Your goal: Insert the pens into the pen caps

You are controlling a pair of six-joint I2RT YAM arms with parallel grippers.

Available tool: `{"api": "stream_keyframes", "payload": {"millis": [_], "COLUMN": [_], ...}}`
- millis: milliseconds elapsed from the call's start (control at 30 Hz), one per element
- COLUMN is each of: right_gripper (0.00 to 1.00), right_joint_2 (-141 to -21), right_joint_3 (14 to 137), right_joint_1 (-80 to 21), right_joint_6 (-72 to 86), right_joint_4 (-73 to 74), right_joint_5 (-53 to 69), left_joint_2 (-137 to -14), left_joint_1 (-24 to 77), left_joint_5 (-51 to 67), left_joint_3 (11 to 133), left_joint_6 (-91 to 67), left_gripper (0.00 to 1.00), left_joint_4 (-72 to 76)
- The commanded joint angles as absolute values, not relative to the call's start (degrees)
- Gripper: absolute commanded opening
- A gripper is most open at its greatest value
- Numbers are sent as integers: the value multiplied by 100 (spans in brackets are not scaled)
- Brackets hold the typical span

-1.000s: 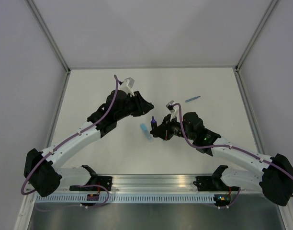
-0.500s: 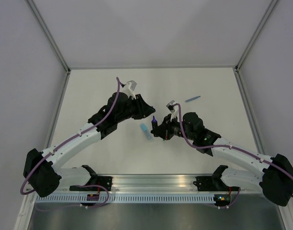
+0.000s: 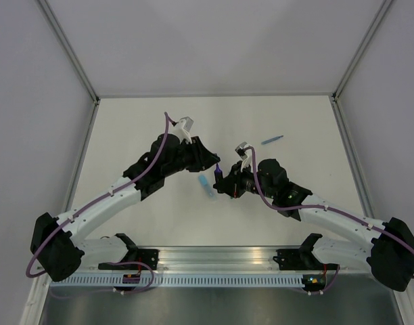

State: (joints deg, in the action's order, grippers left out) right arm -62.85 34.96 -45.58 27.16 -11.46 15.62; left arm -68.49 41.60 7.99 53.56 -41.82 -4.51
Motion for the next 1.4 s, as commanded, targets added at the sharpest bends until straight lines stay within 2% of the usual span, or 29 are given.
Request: {"api": "stream_keyframes", "payload": {"millis": [0, 500, 1367], "right_gripper": [0, 0, 0], "right_joint_2": [-6188, -6196, -6187], "right_joint_3": [3621, 3630, 3630], "right_joint_1": [-4570, -4570, -4570], "right_joint_6": [2663, 2672, 2663], "right_joint_4": [-1266, -1266, -1213], "right_joint_5": [1494, 1617, 1450], "left_joint_2": [-6636, -6539, -6662], "left_joint_1": [4245, 4351, 4351], "left_joint_5": [949, 466, 958], "left_joint_3": [5291, 5379, 5203], "left_joint_6": [-4017, -3999, -3788], "left_gripper": [2, 2, 2], "left_joint_4": [-202, -395, -378]}}
